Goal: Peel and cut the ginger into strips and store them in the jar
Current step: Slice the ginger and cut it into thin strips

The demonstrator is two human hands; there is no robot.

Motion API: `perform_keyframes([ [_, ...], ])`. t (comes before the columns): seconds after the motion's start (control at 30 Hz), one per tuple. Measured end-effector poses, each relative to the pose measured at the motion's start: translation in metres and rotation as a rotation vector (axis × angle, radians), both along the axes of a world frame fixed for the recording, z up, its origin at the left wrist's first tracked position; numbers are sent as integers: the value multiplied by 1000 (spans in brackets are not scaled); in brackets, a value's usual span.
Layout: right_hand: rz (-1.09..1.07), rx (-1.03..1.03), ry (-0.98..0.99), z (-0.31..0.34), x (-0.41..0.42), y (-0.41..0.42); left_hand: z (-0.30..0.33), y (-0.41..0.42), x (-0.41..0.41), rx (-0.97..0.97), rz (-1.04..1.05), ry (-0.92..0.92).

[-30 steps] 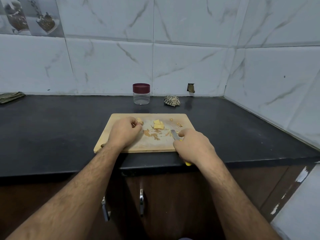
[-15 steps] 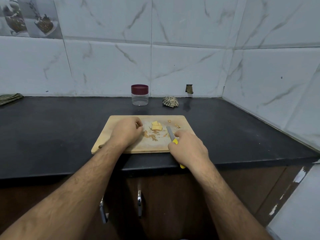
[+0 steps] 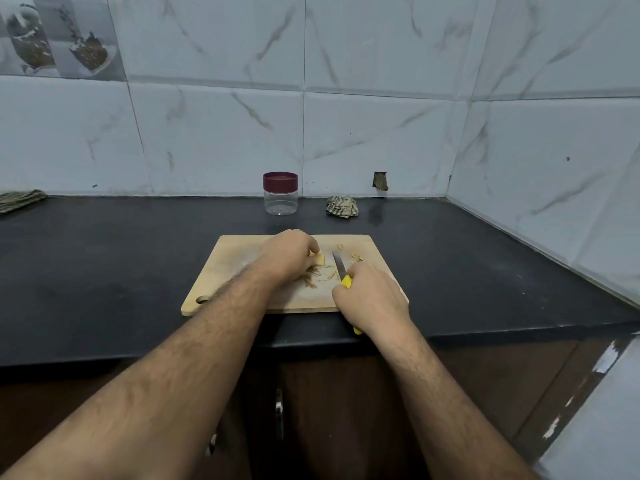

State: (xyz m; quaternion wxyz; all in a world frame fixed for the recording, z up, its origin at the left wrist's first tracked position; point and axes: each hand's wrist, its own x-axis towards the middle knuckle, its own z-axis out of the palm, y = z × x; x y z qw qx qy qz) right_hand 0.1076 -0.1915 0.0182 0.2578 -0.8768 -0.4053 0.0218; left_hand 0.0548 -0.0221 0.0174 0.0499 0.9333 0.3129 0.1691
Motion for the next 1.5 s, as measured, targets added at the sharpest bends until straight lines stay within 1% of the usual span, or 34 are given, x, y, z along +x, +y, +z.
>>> perform_keyframes([
  [0.07, 7, -6, -4, 0, 1, 0, -1, 0, -2, -53, 13, -41],
  [0.17, 26, -9, 1, 1, 0, -1, 1, -3, -7, -203, 71, -151],
  [0.23, 45, -11, 4, 3, -2, -2, 5, -3, -12, -395, 126, -257],
  [0.27, 53, -17, -3, 4, -3, -2, 7, -2, -16, -504, 163, -277],
  [0.33, 80, -35, -17, 7, -5, -2, 13, -2, -26, -674, 240, -216],
  [0.43, 125, -74, -32, 11, -10, -1, 15, -2, -37, -789, 294, -137],
  [0.57, 176, -142, -28, 15, -16, -3, 11, -6, -45, -875, 298, -199],
  [0.67, 193, -166, -18, 16, -19, -7, 12, -8, -48, -864, 299, -220],
  [0.73, 204, -182, -2, 16, -20, -8, 13, -8, -52, -831, 294, -200],
  [0.9, 196, -195, 23, 15, -26, -6, 11, -5, -54, -571, 180, -88],
  [1.03, 196, -189, 7, 16, -31, 0, 4, -4, -51, -479, 157, -57],
  [1.27, 187, -231, -30, 20, -34, 4, -1, 1, -51, -442, 169, -55],
  [1.4, 173, -321, -90, 23, -41, 5, -1, 2, -51, -439, 162, -47],
  [1.5, 157, -387, -91, 25, -45, 6, -1, 1, -51, -431, 159, -46],
])
